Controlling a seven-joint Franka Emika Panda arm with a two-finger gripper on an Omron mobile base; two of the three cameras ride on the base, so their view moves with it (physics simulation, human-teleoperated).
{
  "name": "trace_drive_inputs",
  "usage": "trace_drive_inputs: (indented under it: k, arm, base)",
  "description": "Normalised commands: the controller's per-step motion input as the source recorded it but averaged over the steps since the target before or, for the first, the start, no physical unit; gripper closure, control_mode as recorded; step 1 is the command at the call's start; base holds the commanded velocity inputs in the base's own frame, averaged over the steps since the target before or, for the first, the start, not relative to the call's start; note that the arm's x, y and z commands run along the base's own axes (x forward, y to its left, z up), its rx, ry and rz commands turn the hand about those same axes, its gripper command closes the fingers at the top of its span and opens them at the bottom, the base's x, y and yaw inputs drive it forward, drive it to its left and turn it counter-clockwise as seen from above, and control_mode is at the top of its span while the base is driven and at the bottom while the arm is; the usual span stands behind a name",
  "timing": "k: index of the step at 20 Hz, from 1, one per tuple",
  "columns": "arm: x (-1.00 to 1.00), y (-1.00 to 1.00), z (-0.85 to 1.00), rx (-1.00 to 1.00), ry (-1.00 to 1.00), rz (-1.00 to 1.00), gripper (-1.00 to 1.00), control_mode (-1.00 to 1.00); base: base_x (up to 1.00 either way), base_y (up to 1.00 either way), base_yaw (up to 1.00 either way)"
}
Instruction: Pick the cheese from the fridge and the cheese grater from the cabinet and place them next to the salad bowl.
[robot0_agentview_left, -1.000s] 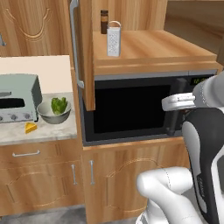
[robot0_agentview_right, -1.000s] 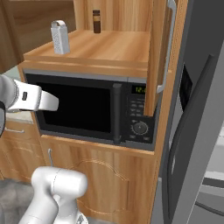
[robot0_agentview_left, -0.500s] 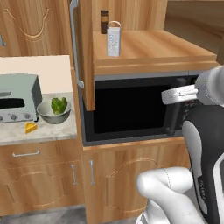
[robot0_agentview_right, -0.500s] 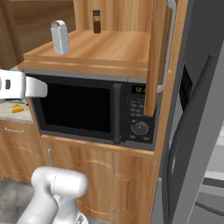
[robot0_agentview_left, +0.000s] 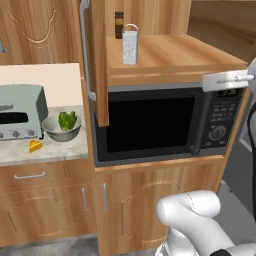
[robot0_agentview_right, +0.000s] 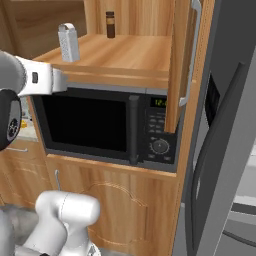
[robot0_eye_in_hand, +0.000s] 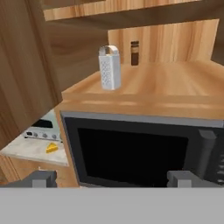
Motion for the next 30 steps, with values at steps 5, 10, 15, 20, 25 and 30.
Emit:
trace_drive_inputs:
  k: [5, 10, 15, 20, 25, 30]
  arm:
    - [0.4, 0.44, 0.2, -0.1, 0.11, 0.06, -1.0, -1.0]
    - [0.74, 0.62, 0.0, -0.17, 0.18, 0.0, -1.0, -1.0]
    - [0.87, 0.03, -0.01, -0.01, 0.06, 0.06, -1.0, -1.0]
    - [0.79, 0.0, -0.07, 0.0, 0.05, 0.02, -1.0, -1.0]
    - [0.96, 0.0, -0.21, 0.0, 0.0, 0.0, -1.0, -1.0]
    - [0.92, 0.0, -0.11, 0.06, 0.0, 0.0, -1.0, -1.0]
  base:
    - [0.0, 0.0, 0.0]
    - [0.0, 0.0, 0.0]
    - [0.0, 0.0, 0.0]
    - [0.0, 0.0, 0.0]
    - [0.0, 0.0, 0.0]
    - [0.0, 0.0, 0.0]
